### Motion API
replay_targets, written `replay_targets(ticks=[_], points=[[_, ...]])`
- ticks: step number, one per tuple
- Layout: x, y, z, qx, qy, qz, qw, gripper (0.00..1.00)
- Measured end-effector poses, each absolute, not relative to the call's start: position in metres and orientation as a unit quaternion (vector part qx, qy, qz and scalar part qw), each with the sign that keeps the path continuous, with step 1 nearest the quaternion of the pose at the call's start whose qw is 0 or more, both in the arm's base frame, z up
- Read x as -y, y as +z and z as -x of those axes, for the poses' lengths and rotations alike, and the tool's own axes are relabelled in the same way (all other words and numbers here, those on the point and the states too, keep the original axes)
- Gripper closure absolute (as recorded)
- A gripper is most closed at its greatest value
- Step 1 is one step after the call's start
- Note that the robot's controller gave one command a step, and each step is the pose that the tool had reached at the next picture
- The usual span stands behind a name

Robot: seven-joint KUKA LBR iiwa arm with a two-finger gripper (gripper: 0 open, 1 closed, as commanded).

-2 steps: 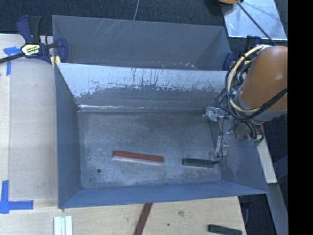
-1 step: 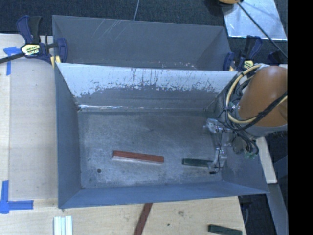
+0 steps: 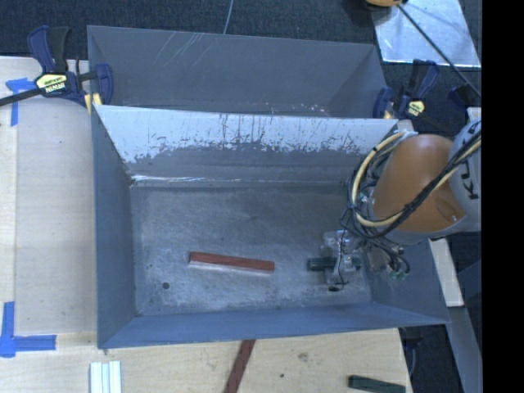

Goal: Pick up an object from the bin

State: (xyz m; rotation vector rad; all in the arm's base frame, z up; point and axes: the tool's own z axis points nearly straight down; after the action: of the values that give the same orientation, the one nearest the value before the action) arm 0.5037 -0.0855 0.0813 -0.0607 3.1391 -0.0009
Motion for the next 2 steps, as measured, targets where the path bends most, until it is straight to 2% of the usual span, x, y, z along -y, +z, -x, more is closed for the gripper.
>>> replay_targets(ticks=[1, 2], points=[[0.086, 0.081, -0.504, -1.000, 0.000, 0.019, 0.001, 1.00], [0.088, 0.132, -0.516, -1.000, 0.000, 0.017, -0.002, 1.00]])
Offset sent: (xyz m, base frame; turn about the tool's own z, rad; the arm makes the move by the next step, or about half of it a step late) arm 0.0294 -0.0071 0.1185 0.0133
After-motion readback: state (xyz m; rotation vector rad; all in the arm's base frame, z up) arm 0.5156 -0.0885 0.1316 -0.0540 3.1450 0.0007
